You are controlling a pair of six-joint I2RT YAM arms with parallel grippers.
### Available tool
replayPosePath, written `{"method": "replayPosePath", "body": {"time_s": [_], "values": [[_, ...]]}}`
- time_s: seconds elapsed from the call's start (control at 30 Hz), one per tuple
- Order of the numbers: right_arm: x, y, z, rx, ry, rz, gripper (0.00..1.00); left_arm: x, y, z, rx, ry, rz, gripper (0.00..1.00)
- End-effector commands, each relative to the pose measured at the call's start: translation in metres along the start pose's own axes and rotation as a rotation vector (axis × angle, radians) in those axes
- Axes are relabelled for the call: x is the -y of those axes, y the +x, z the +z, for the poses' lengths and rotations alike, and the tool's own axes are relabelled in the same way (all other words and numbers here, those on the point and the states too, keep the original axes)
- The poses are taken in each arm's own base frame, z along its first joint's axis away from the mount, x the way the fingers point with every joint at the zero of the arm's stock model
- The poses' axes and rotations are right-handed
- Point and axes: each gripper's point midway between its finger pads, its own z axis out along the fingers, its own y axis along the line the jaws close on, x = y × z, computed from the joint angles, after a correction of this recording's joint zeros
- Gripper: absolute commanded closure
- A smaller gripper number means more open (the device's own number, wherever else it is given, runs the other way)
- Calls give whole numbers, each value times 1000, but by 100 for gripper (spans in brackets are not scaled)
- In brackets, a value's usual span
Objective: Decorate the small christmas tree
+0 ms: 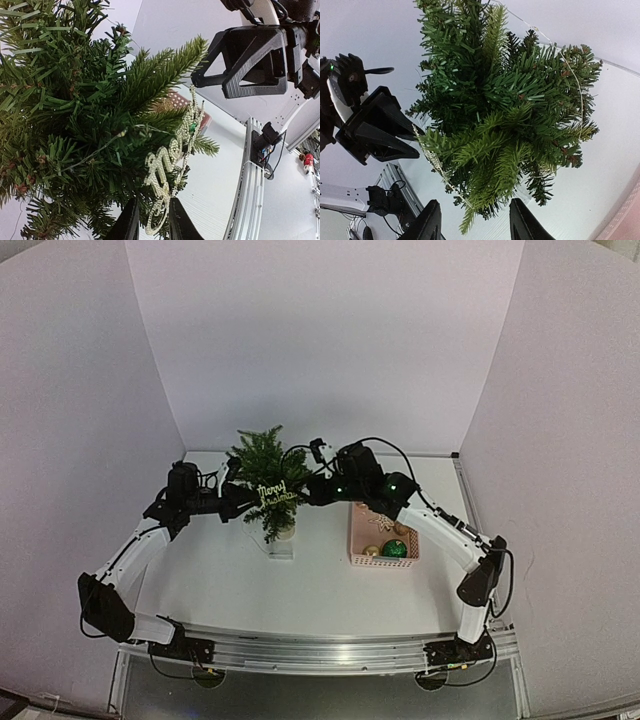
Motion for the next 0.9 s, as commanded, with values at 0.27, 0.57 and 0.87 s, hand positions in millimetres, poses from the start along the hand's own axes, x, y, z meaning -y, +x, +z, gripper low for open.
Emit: {"method": "replayPosePath", "body": {"time_s": [0.27,0.57,0.87], "values": [[-22,-27,-40,95,-41,-49,47,34,-55,-32,72,11,109,55],[48,-36,-95,202,240,44,18,57,-74,-68,146,-69,127,28],[199,19,-124,51,612,297,17,28,-67,-105,261,-342,-19,8]]}}
